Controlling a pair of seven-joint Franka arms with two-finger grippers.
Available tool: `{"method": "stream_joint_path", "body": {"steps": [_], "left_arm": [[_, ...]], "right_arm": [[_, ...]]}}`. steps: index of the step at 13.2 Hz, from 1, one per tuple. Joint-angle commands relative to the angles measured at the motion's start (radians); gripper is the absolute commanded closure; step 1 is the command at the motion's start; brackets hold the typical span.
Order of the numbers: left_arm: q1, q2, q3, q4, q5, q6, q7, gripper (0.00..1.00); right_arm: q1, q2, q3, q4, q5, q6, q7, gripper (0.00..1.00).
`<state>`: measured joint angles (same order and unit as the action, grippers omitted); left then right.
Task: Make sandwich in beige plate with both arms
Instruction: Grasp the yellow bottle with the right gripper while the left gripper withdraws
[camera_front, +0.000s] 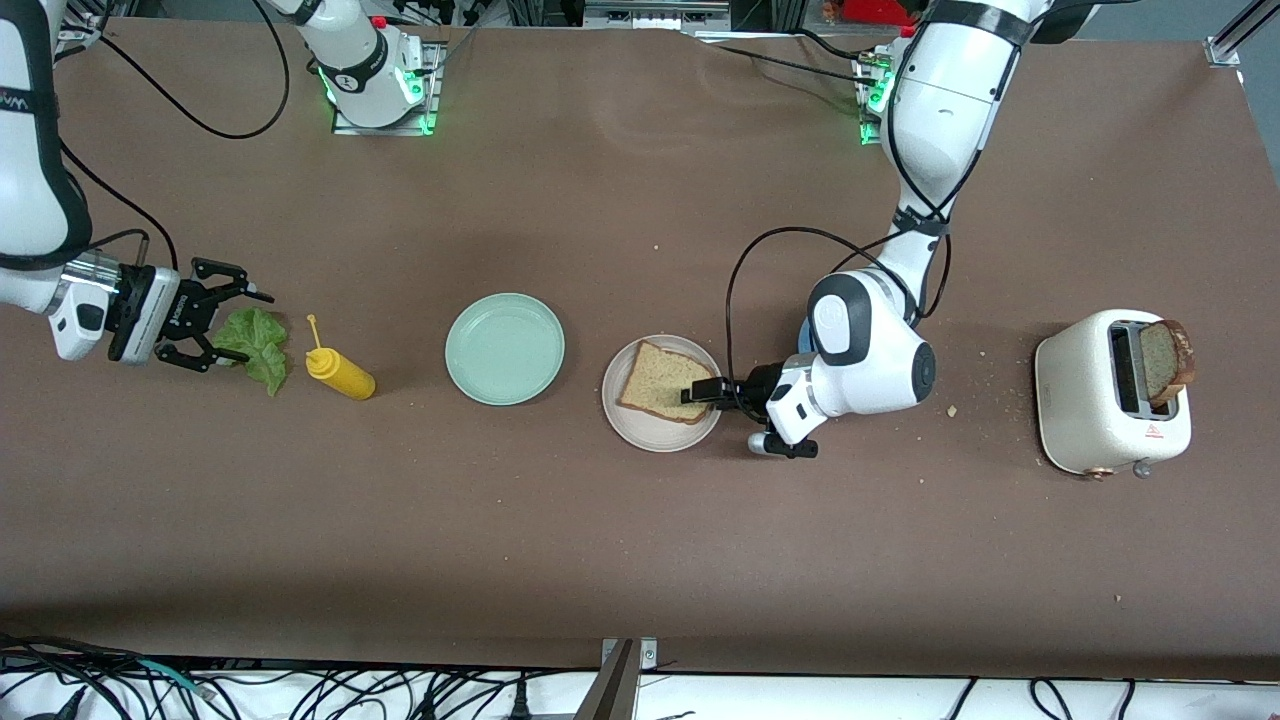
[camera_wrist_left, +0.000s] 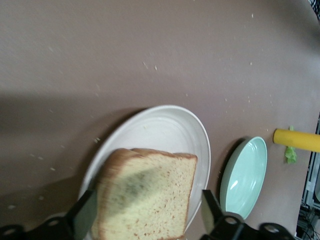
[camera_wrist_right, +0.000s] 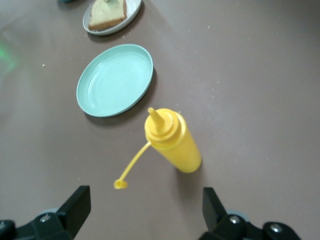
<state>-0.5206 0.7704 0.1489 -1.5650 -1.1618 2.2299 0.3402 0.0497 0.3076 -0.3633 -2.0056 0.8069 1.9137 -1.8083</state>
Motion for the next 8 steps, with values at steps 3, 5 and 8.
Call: {"method": "stream_joint_path", "body": {"steps": [3,5,8], "left_arm": [[0.022,-0.092,0.075,-0.010,0.229,-0.007,-0.007,0.00],[0.066,-0.132,0.106,-0.044,0.306,-0.012,-0.077,0.00],[0.174,-0.170,0.112,-0.055,0.477,-0.080,-0.124,0.00]], "right_arm": [[-0.047,0.120,0.001,0.002,0.187,-0.007,-0.239,0.01],[-0.051,0.148,0.001,0.002,0.212,-0.010,-0.249,0.01],[-0.048,0.202,0.003,0.002,0.291,-0.015,-0.314,0.01]]}}
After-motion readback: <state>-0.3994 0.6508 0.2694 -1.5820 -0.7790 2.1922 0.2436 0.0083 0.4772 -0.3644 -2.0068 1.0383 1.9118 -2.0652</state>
